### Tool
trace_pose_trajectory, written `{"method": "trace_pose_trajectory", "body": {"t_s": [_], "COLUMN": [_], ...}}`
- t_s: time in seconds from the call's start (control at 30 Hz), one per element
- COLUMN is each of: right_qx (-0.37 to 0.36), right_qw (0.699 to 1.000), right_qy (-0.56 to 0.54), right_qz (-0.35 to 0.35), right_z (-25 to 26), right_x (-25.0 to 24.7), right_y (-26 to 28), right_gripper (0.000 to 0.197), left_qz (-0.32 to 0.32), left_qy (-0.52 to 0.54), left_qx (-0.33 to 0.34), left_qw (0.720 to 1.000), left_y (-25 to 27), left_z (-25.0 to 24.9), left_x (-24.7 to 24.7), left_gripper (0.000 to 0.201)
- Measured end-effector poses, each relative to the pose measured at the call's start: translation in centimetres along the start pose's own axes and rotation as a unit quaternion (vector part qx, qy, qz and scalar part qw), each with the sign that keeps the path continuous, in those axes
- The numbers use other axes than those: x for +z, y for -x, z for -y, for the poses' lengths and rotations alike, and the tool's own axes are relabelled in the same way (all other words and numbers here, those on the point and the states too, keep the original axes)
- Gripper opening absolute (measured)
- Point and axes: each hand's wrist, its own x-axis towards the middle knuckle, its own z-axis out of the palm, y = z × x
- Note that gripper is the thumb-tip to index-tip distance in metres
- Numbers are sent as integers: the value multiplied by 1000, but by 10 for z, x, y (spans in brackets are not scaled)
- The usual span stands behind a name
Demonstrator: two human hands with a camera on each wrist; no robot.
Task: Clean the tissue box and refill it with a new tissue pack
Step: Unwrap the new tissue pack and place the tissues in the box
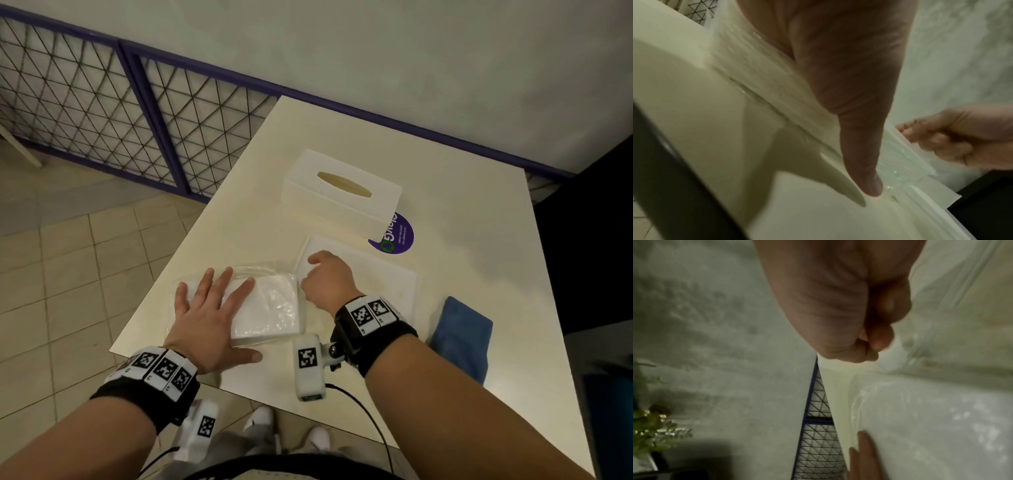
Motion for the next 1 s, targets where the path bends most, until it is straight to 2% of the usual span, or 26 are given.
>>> {"method": "trace_pose_trajectory", "body": {"t_s": [0.03, 0.2, 0.37, 0.47, 0.53, 0.6, 0.67, 0.8, 0.9, 1.0], "right_qx": [4, -17, -39, -56, -20, 93, 156, 140, 148, 155], "right_qw": [999, 998, 997, 996, 997, 981, 962, 975, 966, 951], "right_qy": [-35, -49, 4, 20, -27, -151, -203, -129, -151, -223], "right_qz": [14, 37, 71, 68, 70, 82, 98, 118, 149, 146], "right_z": [1, -5, -3, 3, 6, 10, 9, 1, -6, -11], "right_x": [5, 19, 20, 17, 15, 12, 8, 4, 8, 12], "right_y": [-2, -3, 0, 5, 7, 8, 8, 6, 3, 1], "right_gripper": [52, 39, 44, 35, 32, 40, 43, 48, 48, 41], "left_qz": [-2, -10, -10, -16, -15, -19, -22, -27, -33, -43], "left_qy": [-2, -14, -22, -16, -17, -15, -11, -8, 14, 38], "left_qx": [0, -4, -11, -12, -14, -14, -14, -20, -35, -53], "left_qw": [1000, 1000, 1000, 1000, 1000, 1000, 1000, 999, 999, 997], "left_y": [0, 0, 0, 1, 1, 0, 0, 2, 4, 6], "left_z": [0, 0, -1, 0, 0, 0, 0, -1, -3, -5], "left_x": [1, 2, 3, 4, 4, 5, 5, 7, 6, 5], "left_gripper": [130, 126, 125, 125, 124, 124, 124, 124, 120, 115]}}
